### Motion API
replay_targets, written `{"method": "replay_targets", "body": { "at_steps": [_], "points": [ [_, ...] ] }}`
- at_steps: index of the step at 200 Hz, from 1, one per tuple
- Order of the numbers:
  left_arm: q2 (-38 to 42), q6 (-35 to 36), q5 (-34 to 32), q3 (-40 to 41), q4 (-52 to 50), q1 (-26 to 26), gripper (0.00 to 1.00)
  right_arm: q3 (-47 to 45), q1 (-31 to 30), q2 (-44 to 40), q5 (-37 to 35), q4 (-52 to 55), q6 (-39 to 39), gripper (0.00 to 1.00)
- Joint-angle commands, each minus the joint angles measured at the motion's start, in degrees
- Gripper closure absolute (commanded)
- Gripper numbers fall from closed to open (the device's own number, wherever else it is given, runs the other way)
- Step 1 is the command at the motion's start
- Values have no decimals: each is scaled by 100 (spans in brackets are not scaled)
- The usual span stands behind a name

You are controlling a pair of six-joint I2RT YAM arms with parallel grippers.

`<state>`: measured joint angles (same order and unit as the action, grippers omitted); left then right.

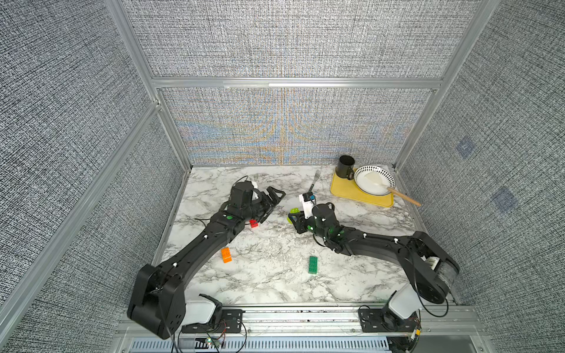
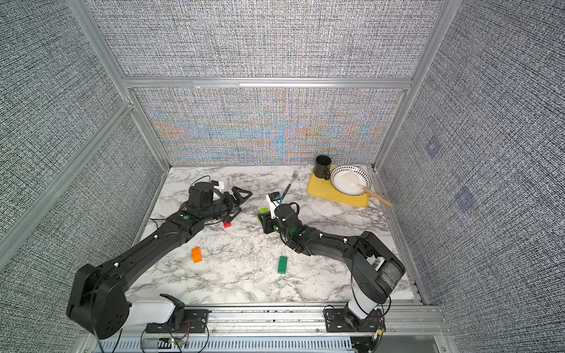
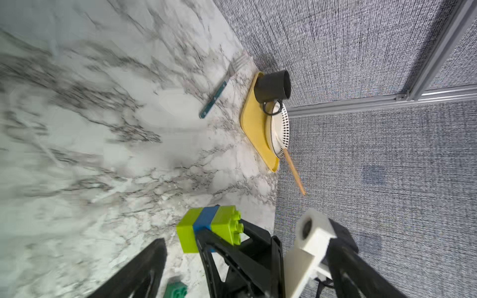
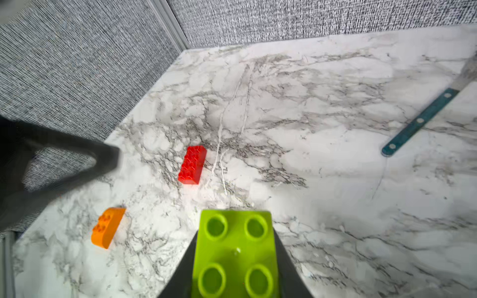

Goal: Assemble an ice cream with lego
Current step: Place the lego brick at the center of the board.

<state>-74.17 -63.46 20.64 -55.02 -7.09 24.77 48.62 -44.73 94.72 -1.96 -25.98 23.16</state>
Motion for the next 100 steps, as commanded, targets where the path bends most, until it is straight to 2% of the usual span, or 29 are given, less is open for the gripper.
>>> {"method": "replay_targets", "body": {
  "at_steps": [1, 29, 46, 75, 85, 100],
  "points": [
    [452, 970, -220, 84, -1671, -381, 0, 12, -256, 226, -730, 42, -316, 86],
    [883, 2018, -605, 36, -2701, -840, 0, 205, -627, 766, -1372, -75, -426, 86],
    [1022, 2505, -1096, 14, -3235, -873, 0, 296, -753, 1077, -1571, -177, -405, 86],
    [1361, 2708, -1803, 525, -3145, -924, 0, 566, -989, 1507, -1723, -135, -458, 85],
    [1419, 2655, -1777, 746, -2951, -1013, 0, 659, -1099, 1607, -1826, -109, -525, 84],
    [1402, 2506, -1363, 935, -2718, -1242, 0, 709, -1220, 1715, -1929, -143, -567, 80]
  ]
}}
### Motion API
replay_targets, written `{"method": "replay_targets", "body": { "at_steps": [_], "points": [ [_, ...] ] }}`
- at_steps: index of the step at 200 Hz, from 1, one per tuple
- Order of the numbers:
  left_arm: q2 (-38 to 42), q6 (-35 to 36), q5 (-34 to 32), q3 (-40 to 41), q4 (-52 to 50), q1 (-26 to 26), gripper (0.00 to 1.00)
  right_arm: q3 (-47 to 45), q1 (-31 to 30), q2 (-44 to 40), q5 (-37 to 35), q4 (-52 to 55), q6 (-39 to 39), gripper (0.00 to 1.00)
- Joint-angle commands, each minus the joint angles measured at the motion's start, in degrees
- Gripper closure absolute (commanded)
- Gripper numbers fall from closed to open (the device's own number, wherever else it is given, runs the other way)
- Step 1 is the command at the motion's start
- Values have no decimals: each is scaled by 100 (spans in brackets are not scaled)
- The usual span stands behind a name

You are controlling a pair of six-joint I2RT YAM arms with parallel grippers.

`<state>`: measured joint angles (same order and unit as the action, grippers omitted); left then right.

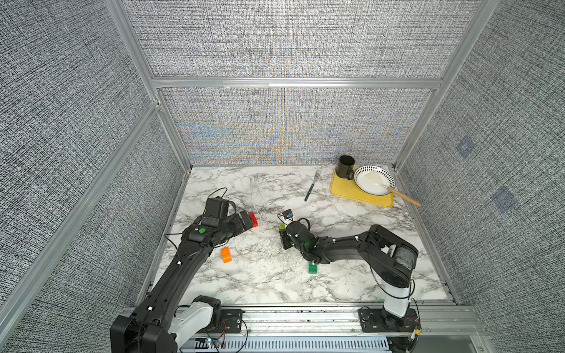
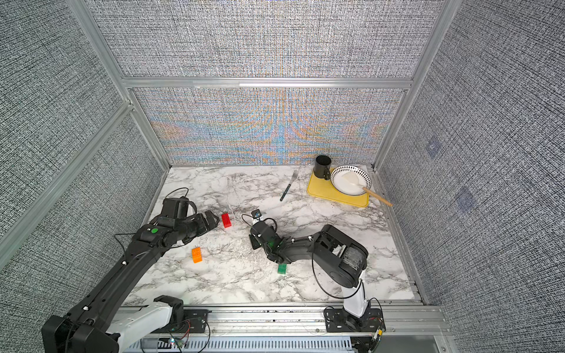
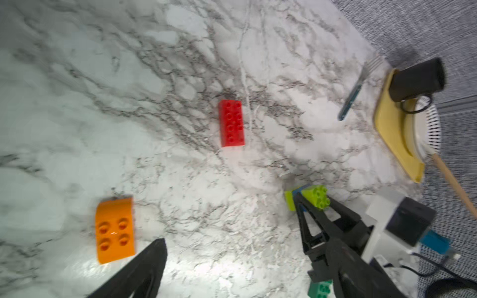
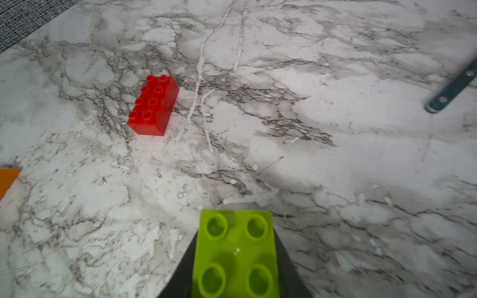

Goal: Assemble an ice cream with lego
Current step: Place the lego brick at the center of the board.

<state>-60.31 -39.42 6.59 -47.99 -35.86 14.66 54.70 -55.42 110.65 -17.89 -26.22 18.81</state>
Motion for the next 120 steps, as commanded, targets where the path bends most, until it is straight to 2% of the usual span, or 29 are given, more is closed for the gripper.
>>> {"method": "replay_targets", "body": {
  "at_steps": [1, 56, 70, 105, 120],
  "points": [
    [9, 102, 65, 234, 167, -237, 0, 106, -157, 131, -337, -120, -132, 80],
    [-125, 206, 389, 149, 158, -485, 0, -39, -293, 344, -443, -348, -53, 64],
    [-119, 232, 438, 149, 162, -501, 0, -74, -351, 375, -465, -380, -61, 56],
    [-161, 282, 641, 127, 155, -516, 0, -275, -490, 202, -622, -550, -43, 29],
    [-204, 341, 732, 85, 126, -525, 0, -316, -501, 49, -488, -543, -18, 23]
  ]
}}
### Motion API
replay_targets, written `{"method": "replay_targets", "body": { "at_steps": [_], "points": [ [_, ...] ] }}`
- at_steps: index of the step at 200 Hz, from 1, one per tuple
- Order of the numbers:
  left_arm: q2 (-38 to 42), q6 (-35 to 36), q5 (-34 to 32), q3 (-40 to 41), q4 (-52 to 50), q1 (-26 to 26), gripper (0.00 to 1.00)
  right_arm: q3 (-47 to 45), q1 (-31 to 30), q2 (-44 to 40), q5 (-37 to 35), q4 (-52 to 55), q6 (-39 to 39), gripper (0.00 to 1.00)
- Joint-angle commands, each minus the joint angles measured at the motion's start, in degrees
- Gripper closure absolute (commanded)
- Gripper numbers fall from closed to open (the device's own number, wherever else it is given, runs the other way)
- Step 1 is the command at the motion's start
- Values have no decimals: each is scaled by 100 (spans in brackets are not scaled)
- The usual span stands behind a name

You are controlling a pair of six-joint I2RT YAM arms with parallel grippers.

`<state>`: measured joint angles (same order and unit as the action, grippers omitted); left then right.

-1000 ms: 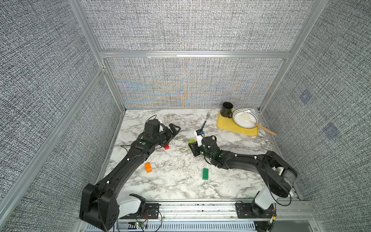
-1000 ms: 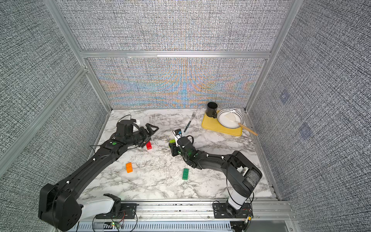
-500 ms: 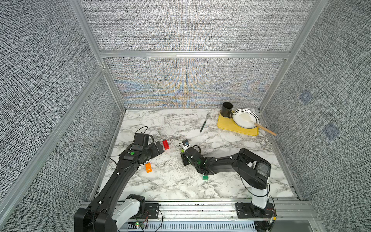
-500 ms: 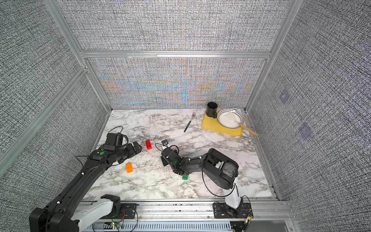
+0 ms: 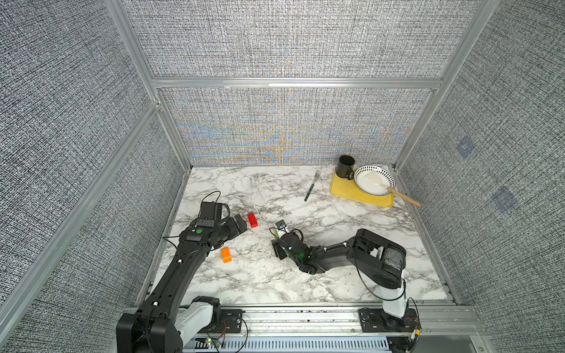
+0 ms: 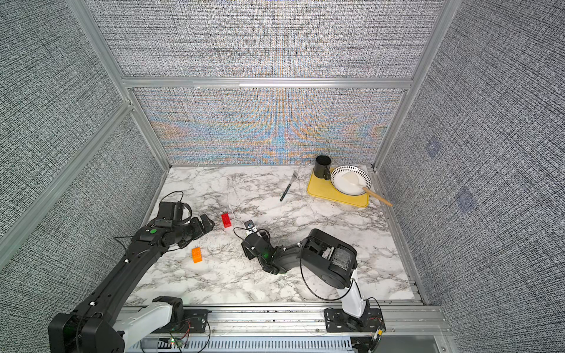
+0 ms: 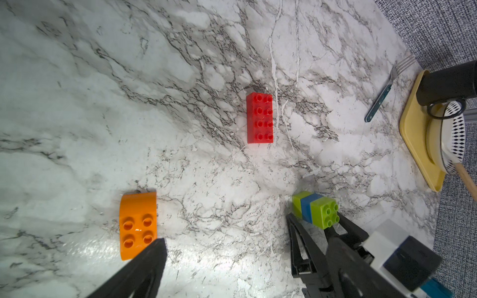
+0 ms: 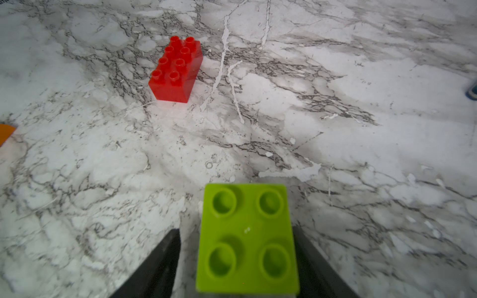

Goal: Assemble an ice cream with lego
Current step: Place the lego brick at the center of the board.

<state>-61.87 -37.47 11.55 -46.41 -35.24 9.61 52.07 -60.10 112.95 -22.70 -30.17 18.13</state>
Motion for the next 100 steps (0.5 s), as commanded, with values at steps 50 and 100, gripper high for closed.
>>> {"method": "replay_targets", "body": {
  "at_steps": [50, 100],
  "points": [
    [-191, 286, 577, -96, 128, -20, 0, -77, -24, -746, 506, 238, 297, 13],
    [-289, 397, 884, -89, 246, -20, 0, -207, 79, -2038, 1028, 795, 551, 11]
  ]
}}
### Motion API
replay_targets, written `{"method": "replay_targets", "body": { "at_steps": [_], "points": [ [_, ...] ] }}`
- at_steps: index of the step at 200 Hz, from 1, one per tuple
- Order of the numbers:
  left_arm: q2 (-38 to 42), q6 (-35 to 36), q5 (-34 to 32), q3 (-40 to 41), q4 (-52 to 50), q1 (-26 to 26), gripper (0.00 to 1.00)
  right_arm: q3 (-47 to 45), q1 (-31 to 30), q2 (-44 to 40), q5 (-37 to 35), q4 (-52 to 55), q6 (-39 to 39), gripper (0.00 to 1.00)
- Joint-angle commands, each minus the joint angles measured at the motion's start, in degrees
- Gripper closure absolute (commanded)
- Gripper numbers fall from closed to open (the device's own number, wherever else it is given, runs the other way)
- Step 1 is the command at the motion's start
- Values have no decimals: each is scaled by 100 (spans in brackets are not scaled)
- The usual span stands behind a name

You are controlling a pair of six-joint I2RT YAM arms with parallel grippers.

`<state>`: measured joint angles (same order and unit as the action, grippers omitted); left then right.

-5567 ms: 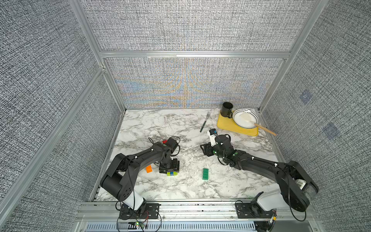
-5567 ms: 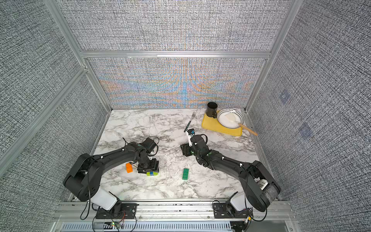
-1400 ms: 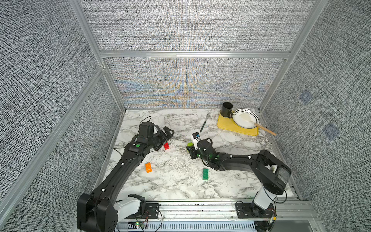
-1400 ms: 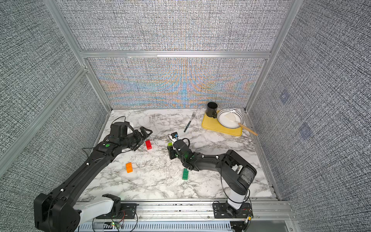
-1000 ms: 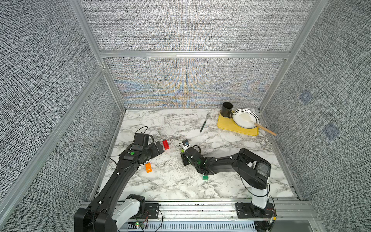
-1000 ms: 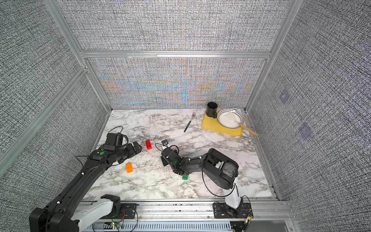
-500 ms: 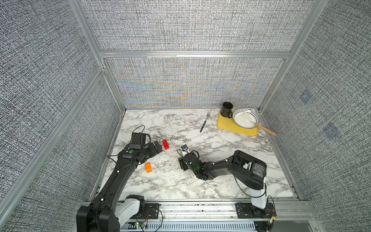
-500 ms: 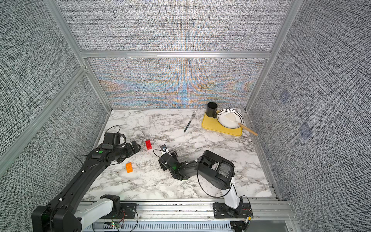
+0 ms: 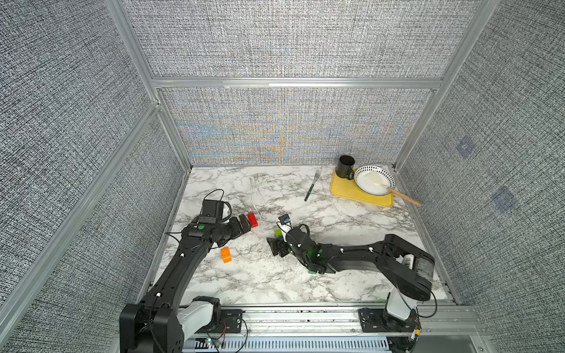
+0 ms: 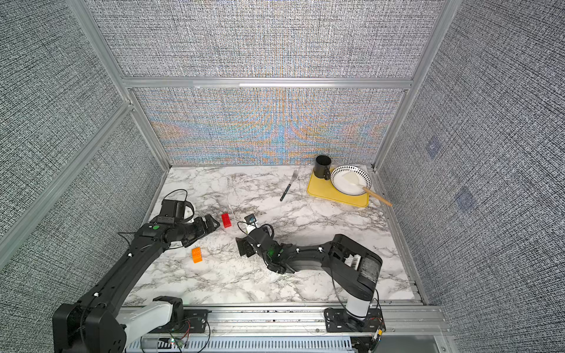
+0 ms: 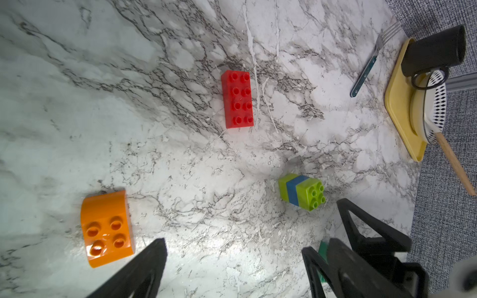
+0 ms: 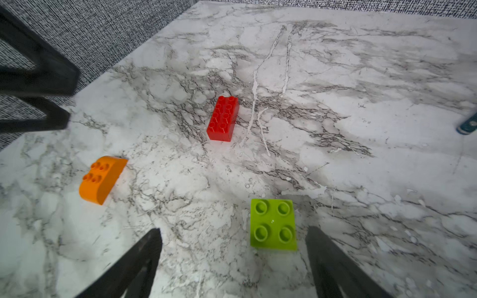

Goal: Assemble an ice cream with lego
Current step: Place the lego brick at the center of the board, then pick up the lego brick from the center of the board.

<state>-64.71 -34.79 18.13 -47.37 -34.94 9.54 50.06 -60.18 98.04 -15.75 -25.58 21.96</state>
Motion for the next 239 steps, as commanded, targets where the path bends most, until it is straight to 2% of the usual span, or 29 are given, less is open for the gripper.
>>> {"method": "replay_targets", "body": {
  "at_steps": [1, 18, 37, 56, 69, 93, 113, 133, 153, 190, 216, 239],
  "points": [
    [-10, 134, 235, 8, 224, -14, 0, -6, 100, -579, 343, 362, 169, 11],
    [-111, 130, 296, 20, 308, -14, 0, 56, 438, -1234, 488, 939, 323, 11],
    [-335, 194, 224, -80, 249, -5, 0, 208, 1175, -1683, 963, 1667, 555, 11],
    [-635, 305, 4, -225, 113, 96, 1, 221, 2084, -1758, 1587, 1987, 538, 11],
    [-1006, 473, -33, -519, -117, 274, 8, 323, 2582, -1559, 1805, 2235, 404, 13],
    [-2082, 847, -703, -1713, -984, 796, 19, 341, 3279, -1023, 2568, 2217, 266, 30],
    [-2967, 794, -1012, -2515, -1350, 839, 22, -163, 3294, -1053, 2858, 1473, 352, 34],
    [-3652, 815, -1149, -3155, -1605, 848, 22, -701, 2992, -1230, 2185, 1057, 195, 35],
    [-4212, 930, -1400, -3655, -1818, 848, 22, -790, 2918, -1250, 2135, 845, 206, 35],
    [-5328, 1238, -1457, -4729, -2369, 900, 22, -841, 2871, -1201, 2190, 691, 240, 35],
    [-5610, 1326, -1730, -4972, -2505, 909, 23, -804, 2871, -1112, 2204, 697, 257, 35],
    [-5859, 1304, -1649, -5081, -2563, 931, 28, -806, 2869, -1112, 2208, 697, 265, 35]
  ]
}}
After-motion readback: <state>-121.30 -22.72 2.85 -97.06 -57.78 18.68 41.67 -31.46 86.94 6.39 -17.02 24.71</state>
